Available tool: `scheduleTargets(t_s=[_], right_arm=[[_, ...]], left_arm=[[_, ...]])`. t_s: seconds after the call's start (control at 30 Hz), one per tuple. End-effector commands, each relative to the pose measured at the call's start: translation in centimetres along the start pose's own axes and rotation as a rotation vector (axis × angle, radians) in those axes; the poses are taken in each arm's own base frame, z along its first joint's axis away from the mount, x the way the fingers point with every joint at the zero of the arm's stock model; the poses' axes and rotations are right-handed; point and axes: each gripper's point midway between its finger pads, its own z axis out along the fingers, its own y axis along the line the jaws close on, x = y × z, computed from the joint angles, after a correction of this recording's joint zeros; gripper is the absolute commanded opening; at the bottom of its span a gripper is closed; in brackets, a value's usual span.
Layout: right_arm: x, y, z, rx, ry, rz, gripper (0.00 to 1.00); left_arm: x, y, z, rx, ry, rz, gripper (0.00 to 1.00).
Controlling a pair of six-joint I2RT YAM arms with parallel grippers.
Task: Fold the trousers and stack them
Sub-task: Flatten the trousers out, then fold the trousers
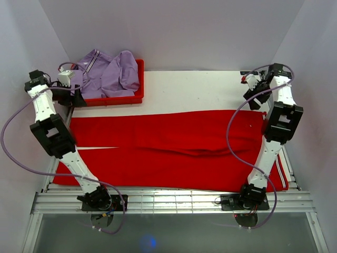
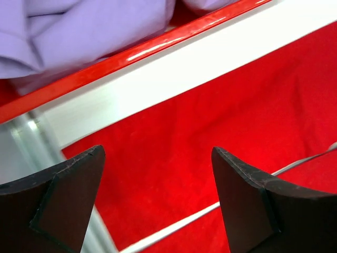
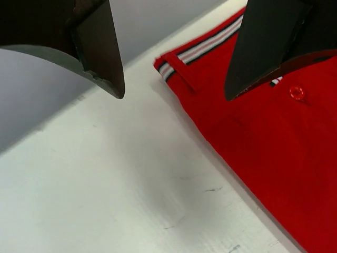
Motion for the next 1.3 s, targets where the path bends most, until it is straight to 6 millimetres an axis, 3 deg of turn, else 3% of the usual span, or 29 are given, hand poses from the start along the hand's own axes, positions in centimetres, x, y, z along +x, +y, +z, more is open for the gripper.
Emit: scheduleTargets(t_s=[0.0, 0.17, 0.23, 0.3, 0.47, 0.6, 0.73, 0.87, 1.17, 1.27], right_arm=[[1.3, 2.5, 2.8, -0.156, -0.005, -0.113, 0.81], [3.7, 3.1, 5.9, -0.198, 0.052, -0.15, 0.81], [4.6, 3.9, 6.9, -0.225, 0.07, -0.155, 0.74], [5.4, 4.7, 7.5, -0.253, 0.092, -0.159, 0.6], [6.9, 6.1, 8.0, -0.307, 0.134, -0.193, 0.38], [6.8, 6.2, 7.5, -0.311, 0.131, -0.214, 0.08], [6.2, 6.3, 7.1, -0.301, 0.118, -0.224, 0.08], [5.8, 6.4, 7.0, -0.297, 0.117, -0.232, 0.08], [5.6, 7.0, 6.8, -0.297, 0.117, -0.233, 0.08], [5.8, 7.0, 6.8, -0.298, 0.126, -0.237, 0.08]], left_arm=[[-0.1, -0.6, 0.7, 0.123, -0.072, -0.053, 0.92], [0.5, 2.4, -0.4, 0.121, -0.162, -0.107, 0.9], [0.8, 3.6, -0.7, 0.101, -0.174, -0.118, 0.89], [1.4, 4.6, -0.1, 0.085, -0.155, -0.105, 0.88], [2.5, 7.9, 1.4, 0.015, -0.103, -0.038, 0.88], [3.6, 9.6, 3.2, 0.008, -0.078, 0.042, 0.87], [5.1, 10.1, 4.8, 0.028, -0.053, 0.095, 0.85], [7.9, 9.7, 6.9, 0.063, 0.0, 0.142, 0.84], [12.6, 10.4, 9.4, 0.06, 0.096, 0.167, 0.8], [14.9, 9.8, 9.7, 0.078, 0.156, 0.181, 0.7]])
